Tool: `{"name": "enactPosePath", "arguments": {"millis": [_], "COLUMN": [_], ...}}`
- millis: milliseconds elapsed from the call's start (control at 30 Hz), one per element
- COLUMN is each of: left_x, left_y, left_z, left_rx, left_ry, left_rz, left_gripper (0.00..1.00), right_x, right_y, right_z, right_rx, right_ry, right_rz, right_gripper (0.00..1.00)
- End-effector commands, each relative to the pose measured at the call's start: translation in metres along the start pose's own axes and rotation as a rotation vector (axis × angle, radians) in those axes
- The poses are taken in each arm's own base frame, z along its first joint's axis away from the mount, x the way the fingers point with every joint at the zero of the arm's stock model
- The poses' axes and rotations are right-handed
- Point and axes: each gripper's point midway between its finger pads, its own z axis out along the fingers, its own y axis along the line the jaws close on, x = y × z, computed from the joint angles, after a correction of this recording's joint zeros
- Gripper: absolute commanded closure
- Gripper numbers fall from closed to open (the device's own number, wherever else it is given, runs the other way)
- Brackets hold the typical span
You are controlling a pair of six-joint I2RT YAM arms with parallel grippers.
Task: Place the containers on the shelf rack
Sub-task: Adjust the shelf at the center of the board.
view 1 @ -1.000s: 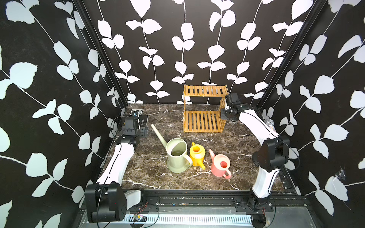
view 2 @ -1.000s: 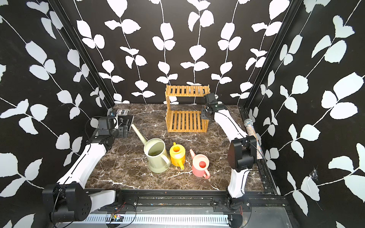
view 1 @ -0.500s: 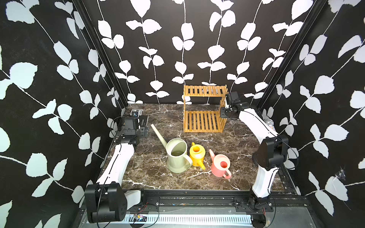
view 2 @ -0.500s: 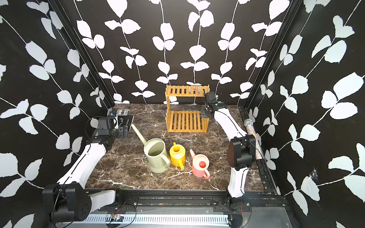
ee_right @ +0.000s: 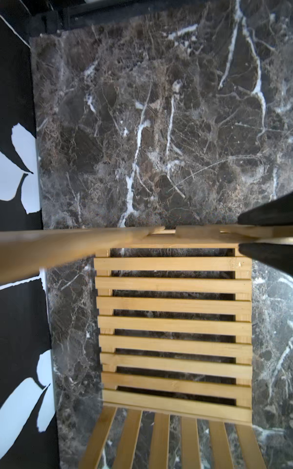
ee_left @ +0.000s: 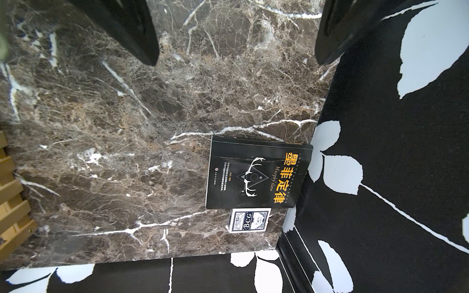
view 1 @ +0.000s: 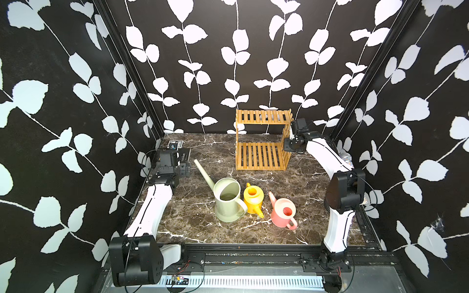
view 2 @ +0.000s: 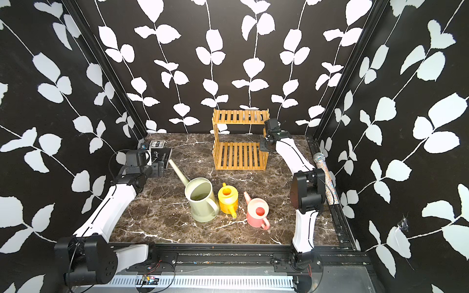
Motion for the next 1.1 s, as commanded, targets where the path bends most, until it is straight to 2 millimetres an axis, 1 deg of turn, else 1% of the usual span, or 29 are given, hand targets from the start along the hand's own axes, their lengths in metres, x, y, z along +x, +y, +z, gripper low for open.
{"name": "enactPosePath", "arguments": {"millis": [0,67,167,367,433,600,733,900,967,1000,1067], "left_x": [-0.006,-0.007,-0.004,-0.005,-0.003,-0.004,-0.004,-0.007,-0.009,-0.011,-0.012], "left_y": [0.004,0.005,0.002,0.004,0.001,0.003,0.002,0.006,0.008,0.010,0.011], "left_z": [-0.008,-0.008,-0.007,-0.006,-0.006,-0.006,-0.007,-0.010,-0.014,-0.016,-0.019], "left_rx": [-0.001,-0.010,0.006,-0.005,0.008,-0.004,0.009,-0.011,-0.017,-0.021,-0.027], "left_ry": [-0.022,-0.028,-0.025,-0.030,-0.022,-0.026,-0.019,-0.022,-0.018,-0.017,-0.009], "left_rz": [-0.008,-0.008,-0.009,-0.008,-0.008,-0.008,-0.009,0.014,0.031,0.043,0.067], "left_gripper": [0.02,0.01,0.02,0.02,0.01,0.01,0.01,0.01,0.01,0.02,0.02], "right_x": [-0.008,-0.010,-0.007,-0.007,-0.005,-0.004,-0.002,-0.008,-0.011,-0.014,-0.017], "right_y": [0.017,0.024,0.034,0.045,0.046,0.045,0.039,0.044,0.046,0.046,0.047], "right_z": [0.003,0.002,0.003,0.003,0.002,-0.008,-0.011,-0.014,-0.019,-0.025,-0.037], "right_rx": [-0.070,-0.085,-0.087,-0.115,-0.122,-0.116,-0.089,-0.106,-0.116,-0.120,-0.125], "right_ry": [-0.022,-0.024,-0.008,-0.012,-0.005,0.002,-0.008,-0.028,-0.037,-0.045,-0.053], "right_rz": [0.022,0.008,-0.021,-0.047,-0.062,-0.121,-0.087,-0.042,-0.034,-0.034,-0.040], "right_gripper": [0.89,0.91,0.92,0.95,0.96,0.96,0.96,0.91,0.82,0.78,0.73]}}
